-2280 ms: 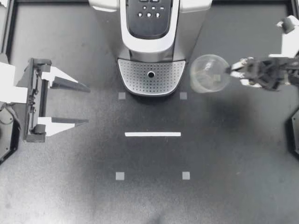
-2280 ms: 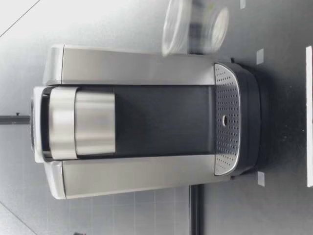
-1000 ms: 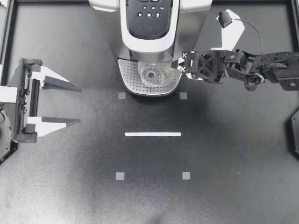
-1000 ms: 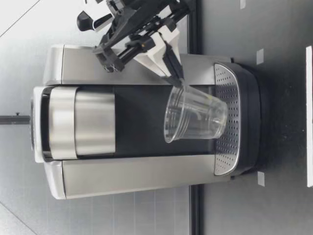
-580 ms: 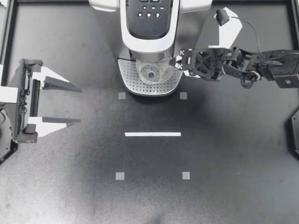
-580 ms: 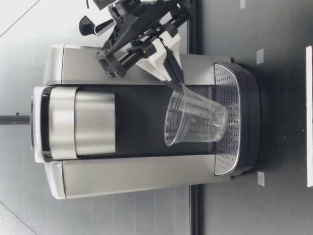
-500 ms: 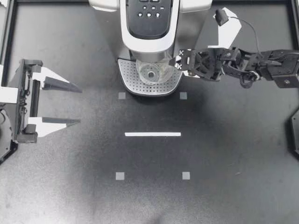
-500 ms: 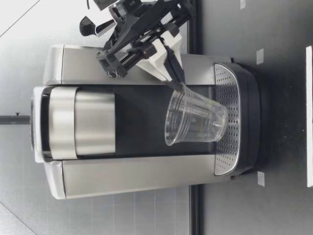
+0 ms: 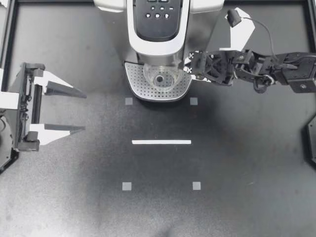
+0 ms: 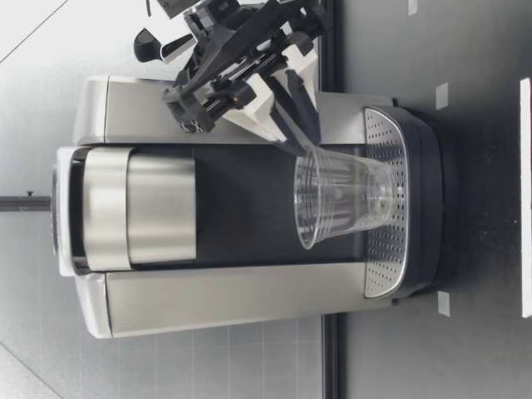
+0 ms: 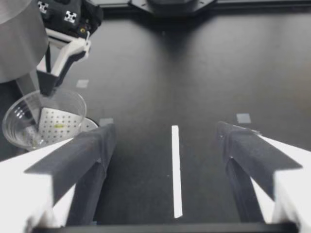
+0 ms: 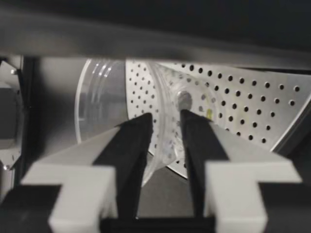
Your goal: Place the coffee capsule inside the capsule container, then place the cup onto the center of the cup tray, then push the 'Hot Water' and 'Travel Mug' buttons.
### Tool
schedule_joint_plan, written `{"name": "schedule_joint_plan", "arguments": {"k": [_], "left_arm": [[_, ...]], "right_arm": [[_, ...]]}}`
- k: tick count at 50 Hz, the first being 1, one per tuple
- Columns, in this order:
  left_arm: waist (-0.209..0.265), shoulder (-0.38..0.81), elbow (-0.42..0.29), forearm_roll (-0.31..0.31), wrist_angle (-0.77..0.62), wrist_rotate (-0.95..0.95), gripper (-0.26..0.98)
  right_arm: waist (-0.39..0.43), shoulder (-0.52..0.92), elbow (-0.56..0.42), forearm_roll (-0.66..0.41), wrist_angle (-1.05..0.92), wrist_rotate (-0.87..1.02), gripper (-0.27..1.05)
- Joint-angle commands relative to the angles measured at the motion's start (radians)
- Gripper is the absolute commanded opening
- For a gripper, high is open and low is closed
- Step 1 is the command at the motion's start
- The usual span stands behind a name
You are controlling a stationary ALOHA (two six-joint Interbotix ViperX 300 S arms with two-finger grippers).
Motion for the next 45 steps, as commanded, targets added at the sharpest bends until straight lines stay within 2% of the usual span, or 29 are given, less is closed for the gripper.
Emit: {"name": "schedule_joint_plan", "arguments": {"k": [1,10,27,32,45], "left_arm": [[0.005,0.000,-0.012,-0.003,-0.008,-0.002,0.76],[0.005,0.000,-0.015,-0.005,-0.008,-0.002,0.76],[0.003,0.000,-0.020,-0.006,-0.018,0.000,0.76],[0.005,0.002,-0.026,-0.015,-0.026,0.000,0.76],[0.005,0.003,-0.040,-0.060,-0.048,0.000,0.76]], "right_arm": [[-0.005,-0.041,-0.020,-0.003,-0.006,-0.002,0.40],[-0.005,-0.110,0.012,-0.005,0.005,0.000,0.40],[0.029,-0.318,0.156,-0.031,0.032,-0.005,0.40],[0.060,-0.365,0.179,-0.127,0.017,-0.008,0.40],[0.146,-0.440,0.195,-0.523,-0.132,-0.008,0.39]]}}
